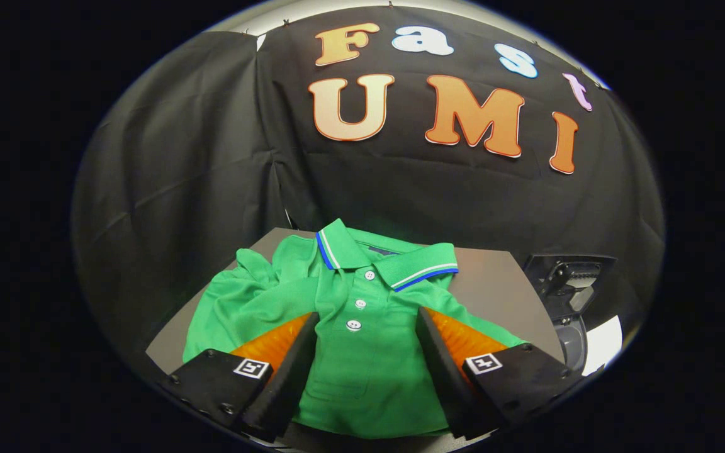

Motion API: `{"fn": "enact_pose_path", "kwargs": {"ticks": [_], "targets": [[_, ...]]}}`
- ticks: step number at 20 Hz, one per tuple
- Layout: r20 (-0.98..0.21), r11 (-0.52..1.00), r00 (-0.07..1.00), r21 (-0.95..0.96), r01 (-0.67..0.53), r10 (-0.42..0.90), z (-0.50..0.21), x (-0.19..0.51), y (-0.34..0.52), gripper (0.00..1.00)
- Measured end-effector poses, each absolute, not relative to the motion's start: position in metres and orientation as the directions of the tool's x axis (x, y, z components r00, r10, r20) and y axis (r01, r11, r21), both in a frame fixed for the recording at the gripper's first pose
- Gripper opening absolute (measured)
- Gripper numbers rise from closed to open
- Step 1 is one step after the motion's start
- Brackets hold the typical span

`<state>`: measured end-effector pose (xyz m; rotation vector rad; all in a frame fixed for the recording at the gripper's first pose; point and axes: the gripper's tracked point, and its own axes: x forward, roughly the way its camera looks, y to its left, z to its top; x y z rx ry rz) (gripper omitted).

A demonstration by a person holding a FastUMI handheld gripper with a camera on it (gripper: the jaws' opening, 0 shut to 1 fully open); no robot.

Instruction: Put the clothes into the washing machine and then close the washing machine lid.

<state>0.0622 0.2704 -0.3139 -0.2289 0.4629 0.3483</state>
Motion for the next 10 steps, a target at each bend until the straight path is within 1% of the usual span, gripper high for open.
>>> {"fn": "enact_pose_path", "kwargs": {"ticks": [1,3,5,8,9,10], "targets": [[-0.471,0.916,0.839,-0.137,-0.376,0.273,-0.314,0.063,0.267,0.96],[-0.484,0.915,0.83,-0.132,-0.382,0.277,-0.314,0.064,0.264,0.77],[-0.506,0.905,0.812,-0.127,-0.405,0.292,-0.312,0.063,0.26,0.57],[-0.518,0.902,0.798,-0.108,-0.418,0.308,-0.305,0.063,0.256,0.32],[-0.528,0.901,0.79,-0.101,-0.421,0.31,-0.306,0.063,0.255,0.25],[-0.529,0.904,0.788,-0.09,-0.419,0.313,-0.303,0.063,0.253,0.25]]}}
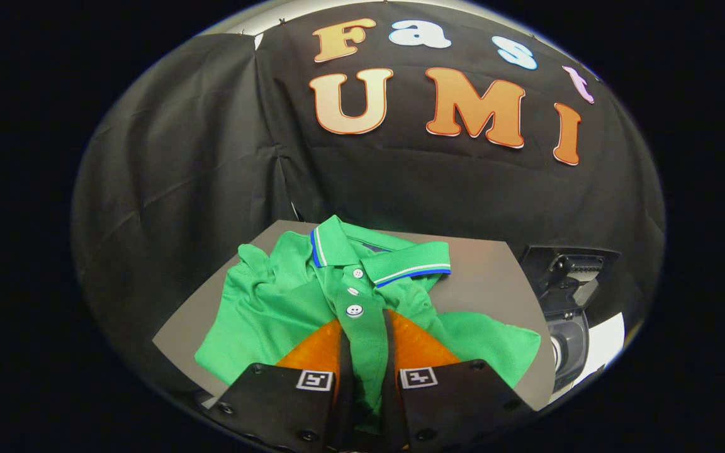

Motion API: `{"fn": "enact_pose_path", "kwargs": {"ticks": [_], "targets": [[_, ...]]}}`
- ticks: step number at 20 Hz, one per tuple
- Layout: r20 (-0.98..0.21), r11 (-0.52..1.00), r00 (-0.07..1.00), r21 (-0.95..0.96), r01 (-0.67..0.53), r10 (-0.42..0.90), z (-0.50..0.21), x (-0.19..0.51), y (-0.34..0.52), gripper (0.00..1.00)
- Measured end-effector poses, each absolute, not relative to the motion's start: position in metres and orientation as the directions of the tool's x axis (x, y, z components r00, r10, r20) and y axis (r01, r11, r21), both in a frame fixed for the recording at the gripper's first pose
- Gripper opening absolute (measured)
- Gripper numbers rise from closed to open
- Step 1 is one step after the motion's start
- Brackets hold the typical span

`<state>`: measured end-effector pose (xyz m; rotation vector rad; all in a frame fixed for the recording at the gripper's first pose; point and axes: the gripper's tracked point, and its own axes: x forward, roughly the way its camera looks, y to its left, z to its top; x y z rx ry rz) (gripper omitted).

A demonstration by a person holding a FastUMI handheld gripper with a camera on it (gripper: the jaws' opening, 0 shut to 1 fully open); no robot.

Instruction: Put the clothes into the washing machine and then close the washing machine lid.

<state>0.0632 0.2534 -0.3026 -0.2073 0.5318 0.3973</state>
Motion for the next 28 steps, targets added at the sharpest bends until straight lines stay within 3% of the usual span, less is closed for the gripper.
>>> {"fn": "enact_pose_path", "kwargs": {"ticks": [9,16,23,28], "targets": [[-0.384,0.925,0.854,0.0,-0.38,0.351,-0.182,0.071,0.193,0.22],[-0.257,0.97,0.939,-0.027,-0.243,0.228,-0.094,0.086,0.066,0.22],[-0.273,0.992,0.957,-0.055,-0.113,0.094,-0.099,0.114,-0.069,0.22],[-0.331,0.991,0.941,-0.08,-0.104,0.072,-0.129,0.138,-0.131,0.22]]}}
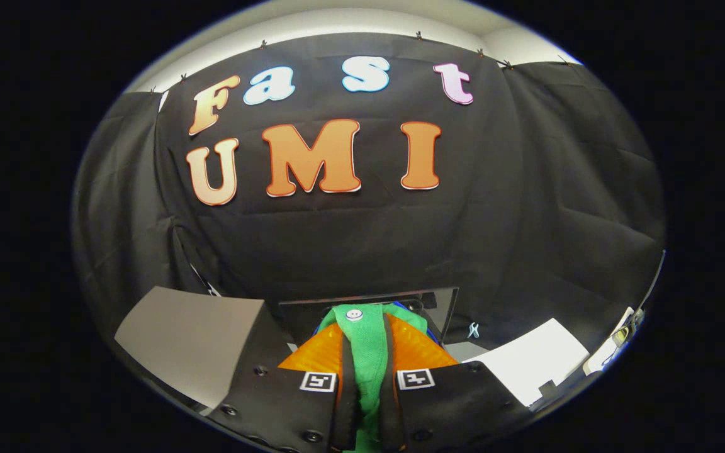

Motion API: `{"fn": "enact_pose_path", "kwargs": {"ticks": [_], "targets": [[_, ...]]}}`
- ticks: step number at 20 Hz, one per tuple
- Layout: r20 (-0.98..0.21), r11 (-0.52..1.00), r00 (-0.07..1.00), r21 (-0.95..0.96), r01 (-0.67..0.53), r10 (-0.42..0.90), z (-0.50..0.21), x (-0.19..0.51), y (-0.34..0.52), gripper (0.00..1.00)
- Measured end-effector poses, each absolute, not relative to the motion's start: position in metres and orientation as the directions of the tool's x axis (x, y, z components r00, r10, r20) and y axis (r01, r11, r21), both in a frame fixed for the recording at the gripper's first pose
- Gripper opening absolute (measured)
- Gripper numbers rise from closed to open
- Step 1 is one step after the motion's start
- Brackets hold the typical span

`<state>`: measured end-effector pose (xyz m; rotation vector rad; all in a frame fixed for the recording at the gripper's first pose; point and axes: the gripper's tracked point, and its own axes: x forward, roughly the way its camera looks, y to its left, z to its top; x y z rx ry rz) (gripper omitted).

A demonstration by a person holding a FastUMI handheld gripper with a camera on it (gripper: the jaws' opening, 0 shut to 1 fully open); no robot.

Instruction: Put the clothes into the washing machine and then close the washing machine lid.

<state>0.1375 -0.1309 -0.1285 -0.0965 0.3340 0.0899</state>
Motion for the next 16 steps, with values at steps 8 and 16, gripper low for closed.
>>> {"fn": "enact_pose_path", "kwargs": {"ticks": [8,16], "targets": [[-0.457,0.984,0.878,-0.028,-0.176,0.144,-0.216,0.171,-0.185,0.22],[-0.591,0.975,0.791,-0.028,-0.221,0.162,-0.324,0.19,-0.214,0.22]]}}
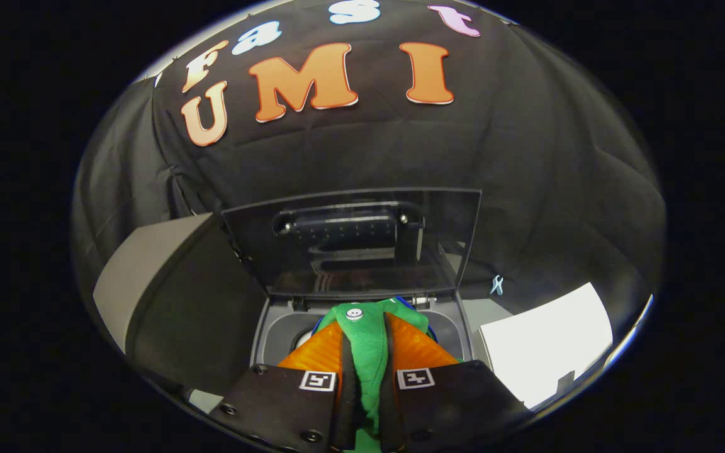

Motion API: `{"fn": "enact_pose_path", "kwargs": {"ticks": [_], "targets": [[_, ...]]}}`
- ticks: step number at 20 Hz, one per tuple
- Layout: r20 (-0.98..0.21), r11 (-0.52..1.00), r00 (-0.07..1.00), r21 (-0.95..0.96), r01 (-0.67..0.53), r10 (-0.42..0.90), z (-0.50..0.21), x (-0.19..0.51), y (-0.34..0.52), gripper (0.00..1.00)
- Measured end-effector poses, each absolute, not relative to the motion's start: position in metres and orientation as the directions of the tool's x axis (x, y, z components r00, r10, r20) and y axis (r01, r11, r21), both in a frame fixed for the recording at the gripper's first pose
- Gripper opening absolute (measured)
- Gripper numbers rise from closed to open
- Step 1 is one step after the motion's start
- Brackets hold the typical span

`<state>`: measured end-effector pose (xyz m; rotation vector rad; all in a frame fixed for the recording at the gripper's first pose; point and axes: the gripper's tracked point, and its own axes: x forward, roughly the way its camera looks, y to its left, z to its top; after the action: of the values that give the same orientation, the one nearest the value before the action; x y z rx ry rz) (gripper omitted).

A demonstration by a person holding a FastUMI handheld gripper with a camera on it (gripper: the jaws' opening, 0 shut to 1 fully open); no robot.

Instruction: Put the clothes into the washing machine and then close the washing machine lid.

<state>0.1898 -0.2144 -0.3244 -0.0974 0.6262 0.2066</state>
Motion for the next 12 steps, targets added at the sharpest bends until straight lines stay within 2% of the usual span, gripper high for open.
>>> {"fn": "enact_pose_path", "kwargs": {"ticks": [12], "targets": [[-0.724,0.979,0.681,-0.035,-0.2,0.113,-0.443,0.214,-0.237,0.22]]}}
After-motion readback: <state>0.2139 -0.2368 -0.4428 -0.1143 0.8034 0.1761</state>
